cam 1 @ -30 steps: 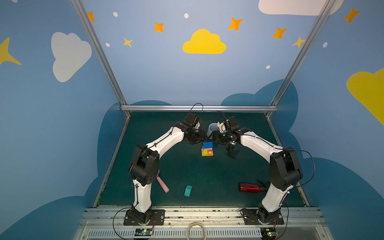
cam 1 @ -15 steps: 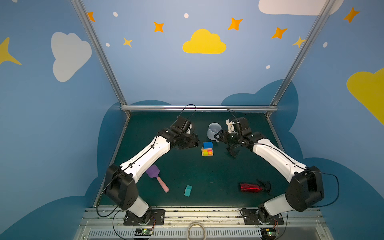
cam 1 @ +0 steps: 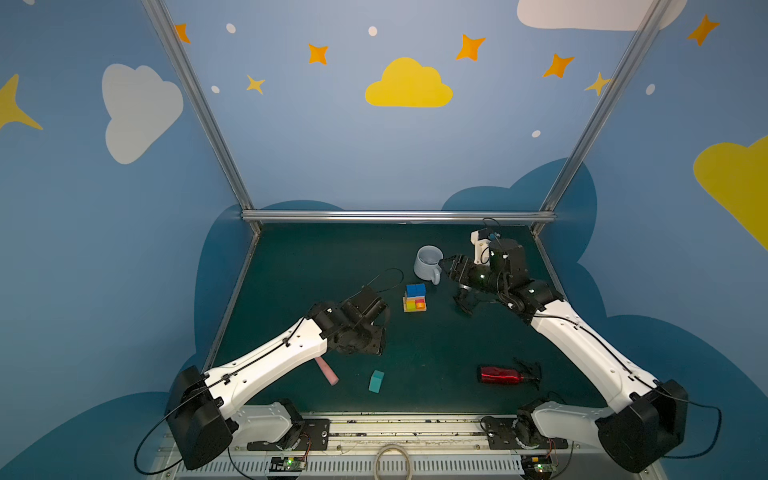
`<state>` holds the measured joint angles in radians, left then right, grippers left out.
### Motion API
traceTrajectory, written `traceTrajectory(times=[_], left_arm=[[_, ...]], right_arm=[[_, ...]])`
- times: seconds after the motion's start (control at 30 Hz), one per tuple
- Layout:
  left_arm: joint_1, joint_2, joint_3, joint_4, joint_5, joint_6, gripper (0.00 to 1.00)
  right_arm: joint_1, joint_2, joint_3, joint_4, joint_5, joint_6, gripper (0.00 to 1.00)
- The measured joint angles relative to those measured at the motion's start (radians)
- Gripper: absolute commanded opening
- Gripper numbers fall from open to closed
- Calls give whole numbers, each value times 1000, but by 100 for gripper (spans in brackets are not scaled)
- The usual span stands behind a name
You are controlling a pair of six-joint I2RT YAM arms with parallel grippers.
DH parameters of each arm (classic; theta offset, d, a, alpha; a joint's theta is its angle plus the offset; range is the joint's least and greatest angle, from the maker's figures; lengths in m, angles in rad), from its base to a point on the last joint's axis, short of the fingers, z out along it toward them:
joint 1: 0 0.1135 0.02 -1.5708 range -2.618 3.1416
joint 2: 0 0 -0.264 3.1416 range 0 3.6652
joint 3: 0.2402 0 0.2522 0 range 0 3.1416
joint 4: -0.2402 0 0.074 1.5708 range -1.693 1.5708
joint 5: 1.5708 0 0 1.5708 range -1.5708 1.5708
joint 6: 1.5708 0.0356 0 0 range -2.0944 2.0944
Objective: Build the wood block tower
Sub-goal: 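Open and lift both grippers while the left arm swings toward the teal block, then grasp the teal block on the table with the left gripper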
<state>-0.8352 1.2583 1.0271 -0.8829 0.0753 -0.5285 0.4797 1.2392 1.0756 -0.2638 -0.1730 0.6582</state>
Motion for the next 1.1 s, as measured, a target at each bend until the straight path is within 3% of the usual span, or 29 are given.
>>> traceTrajectory(times=[0.37, 1.1], left_arm=[[-131, 70, -130, 51, -5, -89, 59], [-175, 243, -170, 181, 18, -144, 51]], right_arm=[[0, -15, -85, 50, -5, 20, 69], [0, 16, -89, 104, -35, 26, 69]])
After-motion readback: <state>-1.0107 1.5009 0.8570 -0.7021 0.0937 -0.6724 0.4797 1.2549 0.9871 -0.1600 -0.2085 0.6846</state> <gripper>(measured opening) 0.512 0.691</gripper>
